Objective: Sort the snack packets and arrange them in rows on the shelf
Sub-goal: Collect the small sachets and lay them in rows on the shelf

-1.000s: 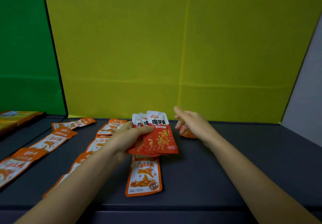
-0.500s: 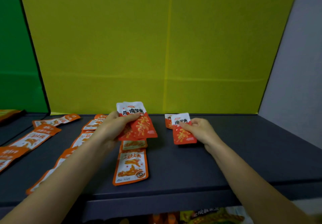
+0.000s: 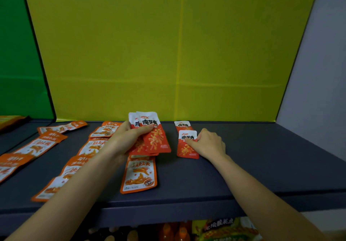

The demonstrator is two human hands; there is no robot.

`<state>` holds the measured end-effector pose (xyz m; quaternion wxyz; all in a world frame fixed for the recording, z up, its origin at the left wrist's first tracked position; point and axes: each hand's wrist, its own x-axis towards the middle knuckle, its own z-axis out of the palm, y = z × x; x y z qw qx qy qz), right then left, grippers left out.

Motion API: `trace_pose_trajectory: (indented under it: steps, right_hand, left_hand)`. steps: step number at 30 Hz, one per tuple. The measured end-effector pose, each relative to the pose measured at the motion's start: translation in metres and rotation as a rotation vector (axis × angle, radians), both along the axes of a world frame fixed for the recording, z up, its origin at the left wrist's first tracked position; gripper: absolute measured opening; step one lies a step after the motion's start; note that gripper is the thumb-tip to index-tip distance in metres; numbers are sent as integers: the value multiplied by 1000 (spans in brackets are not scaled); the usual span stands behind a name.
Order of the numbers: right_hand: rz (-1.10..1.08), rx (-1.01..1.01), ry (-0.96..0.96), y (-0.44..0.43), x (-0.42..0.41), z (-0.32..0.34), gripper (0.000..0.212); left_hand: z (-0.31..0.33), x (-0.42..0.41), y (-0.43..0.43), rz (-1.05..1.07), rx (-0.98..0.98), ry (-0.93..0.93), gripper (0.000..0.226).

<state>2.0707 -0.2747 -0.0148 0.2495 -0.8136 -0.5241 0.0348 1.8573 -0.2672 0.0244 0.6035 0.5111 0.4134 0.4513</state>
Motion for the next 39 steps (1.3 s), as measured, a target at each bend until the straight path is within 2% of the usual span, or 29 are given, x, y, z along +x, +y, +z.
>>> trace_pose_trajectory:
  steps: [3,7,10,12,15,19,22,25,28,32,39]
  right_hand:
    - [10,53,19,-8,2,7,50]
    - [284,298,356,-27,-11,24,31]
    - [435,273,467,-41,-28,28,31]
    - [434,269,577,-45,-31,24,23]
    - [495,245,879,-48,-28,22,16]
    - [458,429,944,-52,-22,23,12]
    - [346,490,908,-63,-7,19,17]
    - [282,391,832,-73,0,4,21]
    - [256,306,723,-73,-3,-6,23]
    - [233,249,569,-73,-4,-7,20]
    - [215,142,284,-72,-3,-8,24]
  left_hand:
    - [1,4,-7,-25,15,-9,20]
    - [-2,15,-18,-47,52,9,24]
    - [-6,27,-25,-82,123,17,22]
    - [-8,32,-29,-80,135,25,33]
    - [-10,33,-30,-92,146,63,49]
    - [-8,28,-33,-120,107,-30,12]
    - [-2,15,-27,-18,112,-76,5]
    - [1,1,-17,38,88,-84,12]
    - [1,-5,-13,31,60,-90,21]
    - [-1,-7,-11,9,59,-90,11]
    - [-4,2,-13,-37,58,-36,7]
